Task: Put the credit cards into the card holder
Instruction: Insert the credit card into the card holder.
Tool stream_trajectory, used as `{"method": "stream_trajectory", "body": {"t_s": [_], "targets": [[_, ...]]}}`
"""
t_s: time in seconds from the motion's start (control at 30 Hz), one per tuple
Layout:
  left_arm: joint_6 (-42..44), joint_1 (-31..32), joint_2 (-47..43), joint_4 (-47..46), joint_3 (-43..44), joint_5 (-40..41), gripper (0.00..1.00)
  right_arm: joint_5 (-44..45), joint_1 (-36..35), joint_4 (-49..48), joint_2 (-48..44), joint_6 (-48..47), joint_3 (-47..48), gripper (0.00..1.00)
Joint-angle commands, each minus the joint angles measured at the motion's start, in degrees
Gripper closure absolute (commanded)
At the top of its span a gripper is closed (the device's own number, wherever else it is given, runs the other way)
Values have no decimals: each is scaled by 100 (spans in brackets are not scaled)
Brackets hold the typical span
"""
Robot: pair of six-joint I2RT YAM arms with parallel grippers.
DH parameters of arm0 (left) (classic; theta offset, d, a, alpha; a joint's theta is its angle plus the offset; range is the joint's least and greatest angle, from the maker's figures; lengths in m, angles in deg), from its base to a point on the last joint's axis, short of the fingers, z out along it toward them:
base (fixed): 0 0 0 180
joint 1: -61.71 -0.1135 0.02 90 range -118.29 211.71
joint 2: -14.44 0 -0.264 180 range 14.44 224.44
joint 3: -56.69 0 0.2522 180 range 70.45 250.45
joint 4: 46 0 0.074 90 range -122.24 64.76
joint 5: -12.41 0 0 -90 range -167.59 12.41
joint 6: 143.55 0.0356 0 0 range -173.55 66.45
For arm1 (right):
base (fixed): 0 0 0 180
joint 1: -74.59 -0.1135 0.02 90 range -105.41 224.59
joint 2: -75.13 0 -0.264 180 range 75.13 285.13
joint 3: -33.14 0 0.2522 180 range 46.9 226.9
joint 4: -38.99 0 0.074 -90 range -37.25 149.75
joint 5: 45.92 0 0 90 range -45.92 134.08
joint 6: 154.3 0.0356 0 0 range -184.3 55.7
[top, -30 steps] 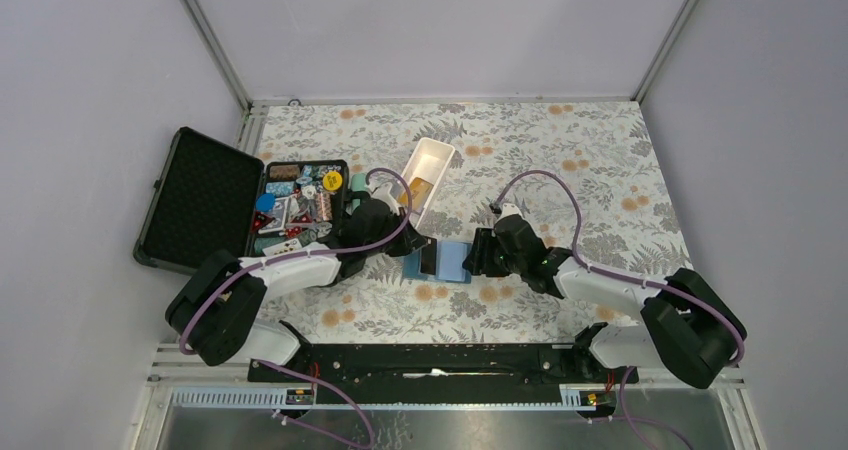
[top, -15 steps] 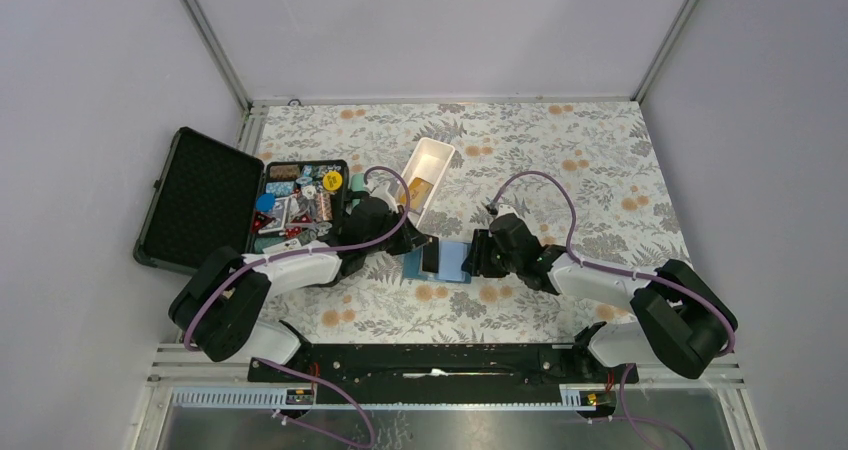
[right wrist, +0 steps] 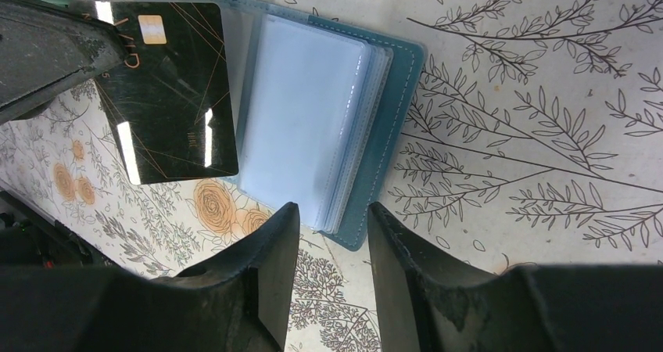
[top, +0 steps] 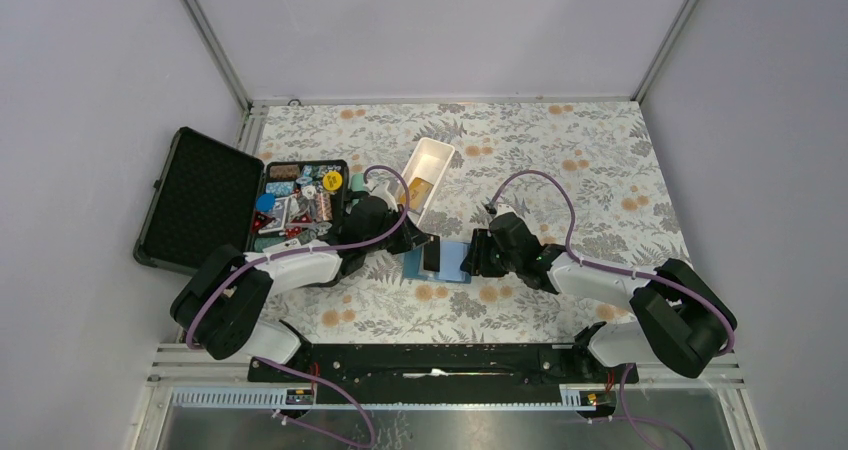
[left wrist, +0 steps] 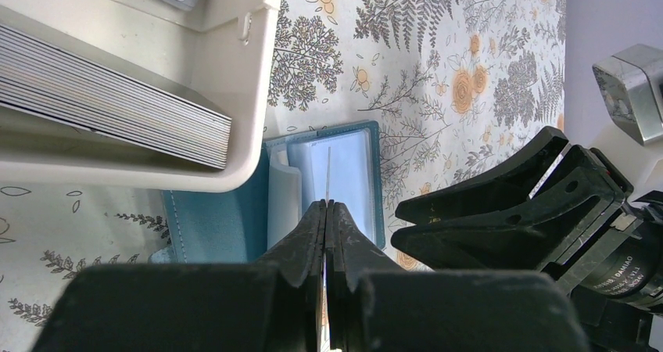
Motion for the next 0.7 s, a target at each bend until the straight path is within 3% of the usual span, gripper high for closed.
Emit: {"method": "stream_trajectory", "body": {"t_s": [0.0, 0.67], "targets": [[97, -43, -13, -208, 19, -8, 100, 8, 3, -79, 18, 30, 199, 56], [173, -43, 169, -289, 26, -80, 100, 33, 11, 17, -114, 40, 168, 57]]}}
